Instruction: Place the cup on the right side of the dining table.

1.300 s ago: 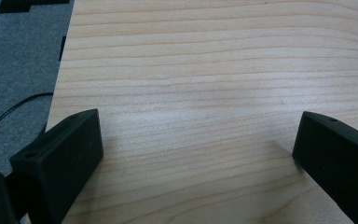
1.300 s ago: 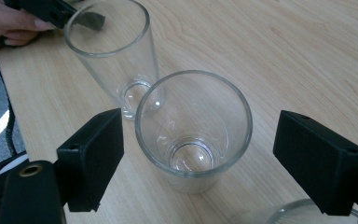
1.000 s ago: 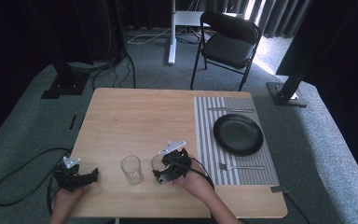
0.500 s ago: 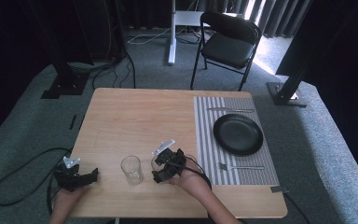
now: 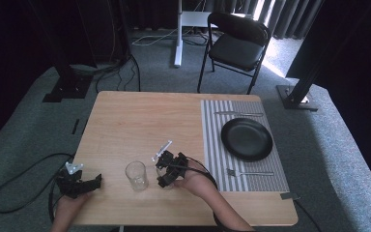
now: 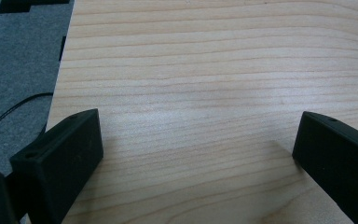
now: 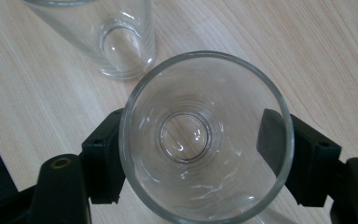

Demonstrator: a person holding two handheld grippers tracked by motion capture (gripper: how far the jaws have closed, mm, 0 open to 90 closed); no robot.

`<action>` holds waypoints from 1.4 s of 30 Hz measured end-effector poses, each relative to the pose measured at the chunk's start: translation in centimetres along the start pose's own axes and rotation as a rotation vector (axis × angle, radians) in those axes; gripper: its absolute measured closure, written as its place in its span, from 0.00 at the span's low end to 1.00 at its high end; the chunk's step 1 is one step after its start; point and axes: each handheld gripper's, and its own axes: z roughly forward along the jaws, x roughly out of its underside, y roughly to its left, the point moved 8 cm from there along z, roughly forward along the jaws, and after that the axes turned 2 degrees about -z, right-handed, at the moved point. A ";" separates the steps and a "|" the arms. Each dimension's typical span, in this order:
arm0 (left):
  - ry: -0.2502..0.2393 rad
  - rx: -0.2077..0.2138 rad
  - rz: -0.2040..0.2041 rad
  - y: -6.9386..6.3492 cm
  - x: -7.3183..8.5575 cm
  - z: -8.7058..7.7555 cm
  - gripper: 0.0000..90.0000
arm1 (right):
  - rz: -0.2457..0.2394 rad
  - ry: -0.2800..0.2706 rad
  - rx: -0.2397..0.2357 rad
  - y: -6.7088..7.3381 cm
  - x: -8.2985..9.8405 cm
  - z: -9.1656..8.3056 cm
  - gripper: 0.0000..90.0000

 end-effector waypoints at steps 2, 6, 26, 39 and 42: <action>0.000 0.000 0.000 0.0 0.0 0.0 0.02 | 0.004 -0.007 -0.013 0.0 -0.1 -0.1 0.31; 0.000 0.000 0.000 0.0 0.0 0.0 0.02 | -0.007 -0.007 -0.012 0.2 -0.2 -0.1 0.31; 0.000 -0.001 0.000 0.0 0.0 0.0 0.02 | 0.009 -0.029 0.033 -1.6 -1.0 -0.9 0.31; 0.000 -0.001 0.000 0.0 0.0 0.0 0.02 | 0.061 -0.049 0.041 -3.9 -1.1 -1.9 0.31; 0.000 0.000 0.000 0.0 0.0 0.0 0.02 | 0.066 -0.049 0.057 -4.4 -1.0 -2.0 0.31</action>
